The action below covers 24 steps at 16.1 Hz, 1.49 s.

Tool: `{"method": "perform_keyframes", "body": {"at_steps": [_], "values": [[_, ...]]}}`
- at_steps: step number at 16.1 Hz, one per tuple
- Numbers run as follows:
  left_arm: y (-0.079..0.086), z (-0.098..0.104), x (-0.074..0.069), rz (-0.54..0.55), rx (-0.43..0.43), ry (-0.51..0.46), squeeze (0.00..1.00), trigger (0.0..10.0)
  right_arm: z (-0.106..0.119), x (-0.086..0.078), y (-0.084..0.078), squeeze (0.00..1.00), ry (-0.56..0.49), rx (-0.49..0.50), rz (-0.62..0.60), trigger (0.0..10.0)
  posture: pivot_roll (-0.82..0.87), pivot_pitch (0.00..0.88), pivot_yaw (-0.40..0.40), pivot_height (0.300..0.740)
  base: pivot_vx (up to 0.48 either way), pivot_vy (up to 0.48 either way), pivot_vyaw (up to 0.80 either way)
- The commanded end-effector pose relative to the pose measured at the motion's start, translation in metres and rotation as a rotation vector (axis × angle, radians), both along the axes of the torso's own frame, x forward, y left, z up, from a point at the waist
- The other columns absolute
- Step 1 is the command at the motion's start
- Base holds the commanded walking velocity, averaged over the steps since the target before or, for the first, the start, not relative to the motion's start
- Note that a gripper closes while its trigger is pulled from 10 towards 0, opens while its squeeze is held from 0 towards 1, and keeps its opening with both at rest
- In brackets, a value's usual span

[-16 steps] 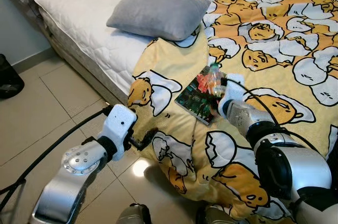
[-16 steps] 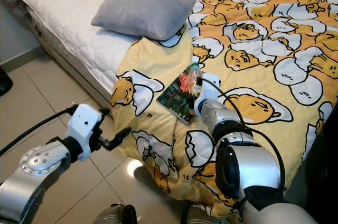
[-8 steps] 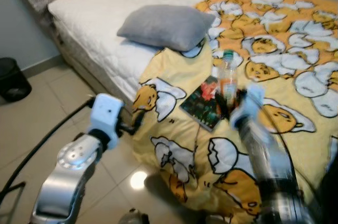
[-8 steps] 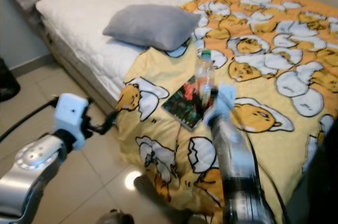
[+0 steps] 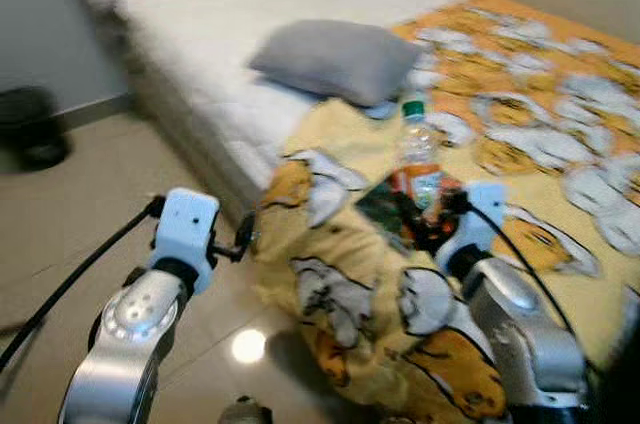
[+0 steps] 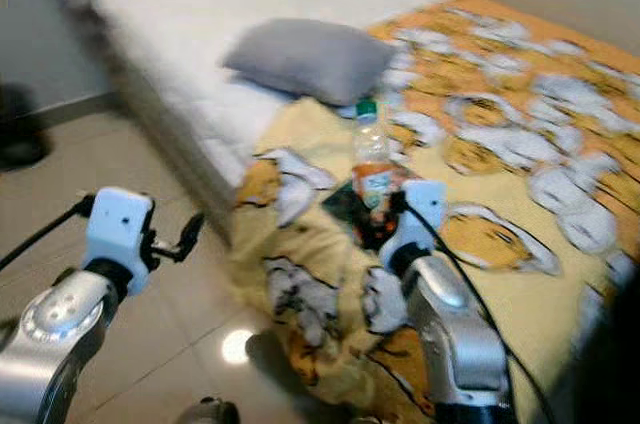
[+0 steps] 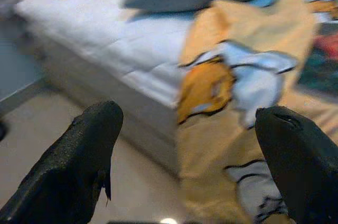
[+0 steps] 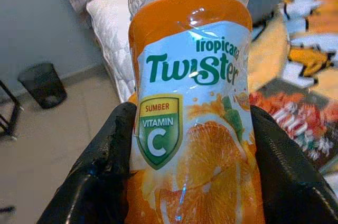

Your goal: Clean up the room

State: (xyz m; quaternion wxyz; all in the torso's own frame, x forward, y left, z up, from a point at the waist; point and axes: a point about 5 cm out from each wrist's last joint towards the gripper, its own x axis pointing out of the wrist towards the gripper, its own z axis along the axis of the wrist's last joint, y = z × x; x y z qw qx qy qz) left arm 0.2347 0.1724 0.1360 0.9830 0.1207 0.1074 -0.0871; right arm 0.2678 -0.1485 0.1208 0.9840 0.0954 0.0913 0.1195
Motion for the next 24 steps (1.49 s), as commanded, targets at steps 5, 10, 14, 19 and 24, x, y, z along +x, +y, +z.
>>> {"method": "perform_keyframes", "body": {"at_steps": [5,10,14,19,24], "values": [[-0.002,0.006,0.008,0.03,0.0,-0.022,0.0,10.0,0.008,-0.007,-0.001,0.0,0.002,0.003,-0.04,10.0,-0.1,0.0,-0.012,0.74,0.0,0.0,0.8],[-0.006,0.004,0.014,0.013,-0.028,-0.036,0.0,10.0,-0.01,-0.007,0.004,0.0,0.084,0.035,-0.009,10.0,-0.09,0.0,0.004,0.74,0.05,0.0,0.64],[-0.017,0.009,0.026,-0.018,-0.076,-0.06,0.0,10.0,0.005,0.004,0.012,0.0,0.026,-0.029,0.046,10.0,-0.14,0.0,0.014,0.74,0.317,0.0,0.0],[-0.01,0.013,0.032,0.001,-0.08,-0.088,0.0,10.0,0.011,0.012,0.012,0.0,-0.048,-0.191,0.07,10.0,-0.13,0.0,0.01,0.74,0.358,0.0,0.16],[-0.005,0.007,0.027,0.011,-0.078,-0.075,0.0,10.0,0.006,0.002,0.022,0.0,-0.028,-0.118,0.137,10.0,-0.14,0.0,0.006,0.74,0.395,0.0,0.8]]}}
